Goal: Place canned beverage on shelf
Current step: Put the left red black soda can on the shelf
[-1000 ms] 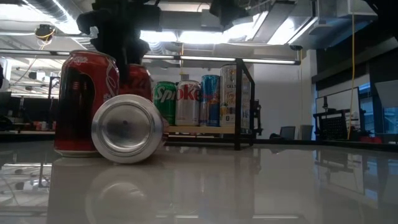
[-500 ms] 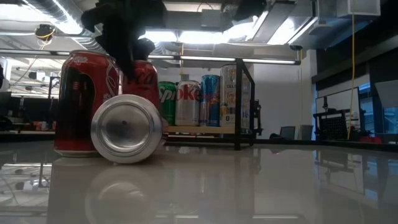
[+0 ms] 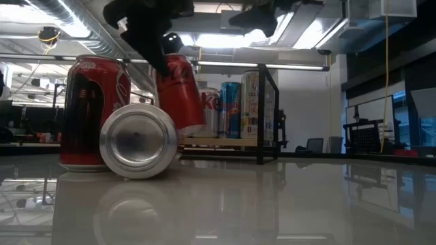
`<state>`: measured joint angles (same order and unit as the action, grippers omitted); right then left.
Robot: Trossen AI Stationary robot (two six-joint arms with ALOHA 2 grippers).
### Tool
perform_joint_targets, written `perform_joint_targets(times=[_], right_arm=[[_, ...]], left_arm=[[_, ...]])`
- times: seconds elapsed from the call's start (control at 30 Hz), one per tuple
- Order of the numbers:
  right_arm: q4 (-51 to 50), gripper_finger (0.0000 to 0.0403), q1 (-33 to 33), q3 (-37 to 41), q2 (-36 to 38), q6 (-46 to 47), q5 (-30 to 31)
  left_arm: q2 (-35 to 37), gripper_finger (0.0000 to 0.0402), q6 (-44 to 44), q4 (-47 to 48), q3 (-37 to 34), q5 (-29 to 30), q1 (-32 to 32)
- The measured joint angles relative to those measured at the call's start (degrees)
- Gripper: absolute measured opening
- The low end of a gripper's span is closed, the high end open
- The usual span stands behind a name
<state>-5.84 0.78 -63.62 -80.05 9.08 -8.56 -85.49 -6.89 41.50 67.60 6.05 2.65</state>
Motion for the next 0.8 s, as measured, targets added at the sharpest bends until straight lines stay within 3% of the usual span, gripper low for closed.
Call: perform_joint_targets(times=[0.37, 0.8], right_arm=[[-0.3, 0.036, 0.0, 0.0, -2.3, 0.5, -0.3], [-6.8, 0.036, 0.0, -0.1, -2.3, 5.6, -9.3]], left_arm=[[0.0, 0.0282, -3.9, -9.9, 0.0, -2.8, 1.0], [0.0, 0.0282, -9.9, -24.4, 0.0, -2.6, 4.0]])
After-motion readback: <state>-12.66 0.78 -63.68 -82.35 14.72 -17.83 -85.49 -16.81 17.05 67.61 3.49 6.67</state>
